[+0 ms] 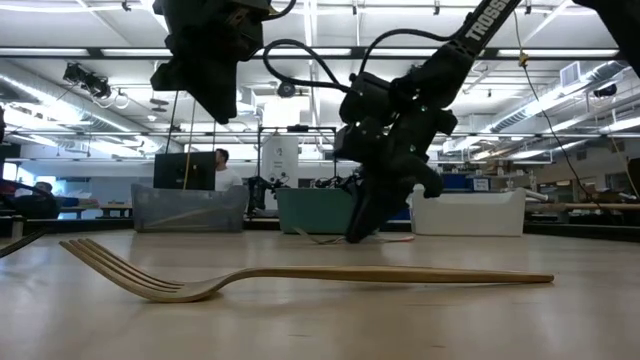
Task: Sort silverware by color (type)
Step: Put the orange fork into the green bin
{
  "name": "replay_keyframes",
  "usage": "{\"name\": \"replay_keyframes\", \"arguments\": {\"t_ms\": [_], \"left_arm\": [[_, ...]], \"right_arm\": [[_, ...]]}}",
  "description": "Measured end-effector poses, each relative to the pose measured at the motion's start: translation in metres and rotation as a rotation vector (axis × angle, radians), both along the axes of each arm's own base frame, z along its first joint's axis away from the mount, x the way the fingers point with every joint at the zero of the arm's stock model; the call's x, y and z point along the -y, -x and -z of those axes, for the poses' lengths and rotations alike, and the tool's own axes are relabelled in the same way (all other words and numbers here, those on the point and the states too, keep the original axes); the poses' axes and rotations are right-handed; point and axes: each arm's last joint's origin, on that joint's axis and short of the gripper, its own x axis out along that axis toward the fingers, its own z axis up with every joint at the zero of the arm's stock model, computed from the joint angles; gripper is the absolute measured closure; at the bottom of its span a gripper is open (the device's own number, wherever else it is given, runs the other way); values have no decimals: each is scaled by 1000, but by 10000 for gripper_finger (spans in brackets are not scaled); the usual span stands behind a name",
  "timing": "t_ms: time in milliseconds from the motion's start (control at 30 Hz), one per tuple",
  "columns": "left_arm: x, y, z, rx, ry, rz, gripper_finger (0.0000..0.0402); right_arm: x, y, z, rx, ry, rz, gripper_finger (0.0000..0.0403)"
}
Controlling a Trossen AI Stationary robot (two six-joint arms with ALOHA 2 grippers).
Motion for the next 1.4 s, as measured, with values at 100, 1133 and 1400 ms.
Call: {"name": "replay_keyframes", "arguments": {"t_ms": [100, 1133, 1400], "left_arm": [[0, 0, 0, 0, -2, -1, 319], [-92, -10, -10, 161, -106, -153, 319], [-103, -17, -17, 268, -166, -56, 319]], "right_arm": [[1, 0, -3, 3, -14, 41, 367], [147, 24, -134, 468, 71, 562, 398], [161, 12, -88, 349, -38, 528, 361]]}}
